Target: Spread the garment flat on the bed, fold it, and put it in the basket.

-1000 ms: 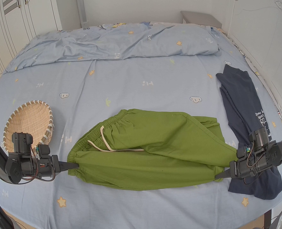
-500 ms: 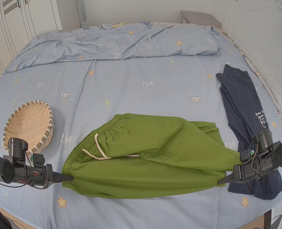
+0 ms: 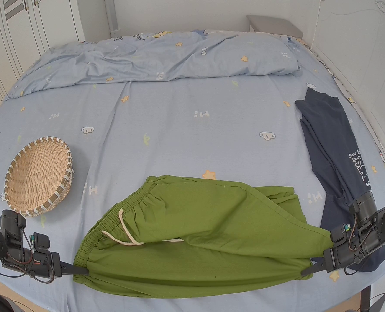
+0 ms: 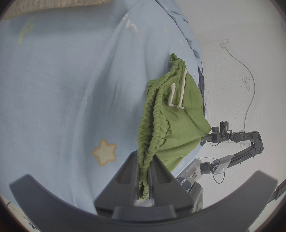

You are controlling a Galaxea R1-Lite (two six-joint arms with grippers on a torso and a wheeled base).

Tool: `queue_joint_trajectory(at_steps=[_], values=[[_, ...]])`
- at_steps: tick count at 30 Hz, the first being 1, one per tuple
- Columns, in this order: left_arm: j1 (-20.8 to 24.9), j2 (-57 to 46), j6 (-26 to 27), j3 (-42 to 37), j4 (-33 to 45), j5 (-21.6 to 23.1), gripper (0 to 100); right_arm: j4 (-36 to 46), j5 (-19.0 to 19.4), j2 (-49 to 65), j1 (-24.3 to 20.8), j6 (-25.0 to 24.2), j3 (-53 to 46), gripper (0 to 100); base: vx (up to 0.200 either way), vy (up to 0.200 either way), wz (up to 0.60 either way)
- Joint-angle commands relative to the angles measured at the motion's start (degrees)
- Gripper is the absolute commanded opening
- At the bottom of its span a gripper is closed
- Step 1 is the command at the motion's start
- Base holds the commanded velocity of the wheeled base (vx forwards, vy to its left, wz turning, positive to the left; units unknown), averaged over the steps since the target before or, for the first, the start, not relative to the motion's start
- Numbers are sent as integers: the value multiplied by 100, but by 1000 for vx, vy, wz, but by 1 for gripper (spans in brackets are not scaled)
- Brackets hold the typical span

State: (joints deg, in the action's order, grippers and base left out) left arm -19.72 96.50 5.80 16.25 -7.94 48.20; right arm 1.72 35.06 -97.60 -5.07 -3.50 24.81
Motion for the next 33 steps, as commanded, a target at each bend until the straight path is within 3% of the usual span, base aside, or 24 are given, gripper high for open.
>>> queue_joint_trajectory(at_steps=[1,14,15,17,18,25,33], values=[[-23,-140,17,-236,-15,-30,0,4,-17,-14,-20,7,-117,0,0,0,0],[-40,-35,44,-280,-15,-48,0,-400,-26,-383,-161,16,-81,0,0,0,0],[-40,-17,44,-280,-15,-48,100,-418,-26,-418,-196,7,-73,0,0,0,0],[-31,18,44,-280,-15,-48,100,-436,-26,-488,-231,25,-73,0,0,0,0],[-31,27,44,-271,-24,-48,100,-436,-34,-497,-240,7,-64,100,0,0,0],[-23,27,26,-263,-24,-48,100,-444,-17,-400,-258,-10,-108,100,0,0,0],[39,-843,-176,177,196,-4,100,-251,-61,971,-161,-72,-222,100,0,0,0]])
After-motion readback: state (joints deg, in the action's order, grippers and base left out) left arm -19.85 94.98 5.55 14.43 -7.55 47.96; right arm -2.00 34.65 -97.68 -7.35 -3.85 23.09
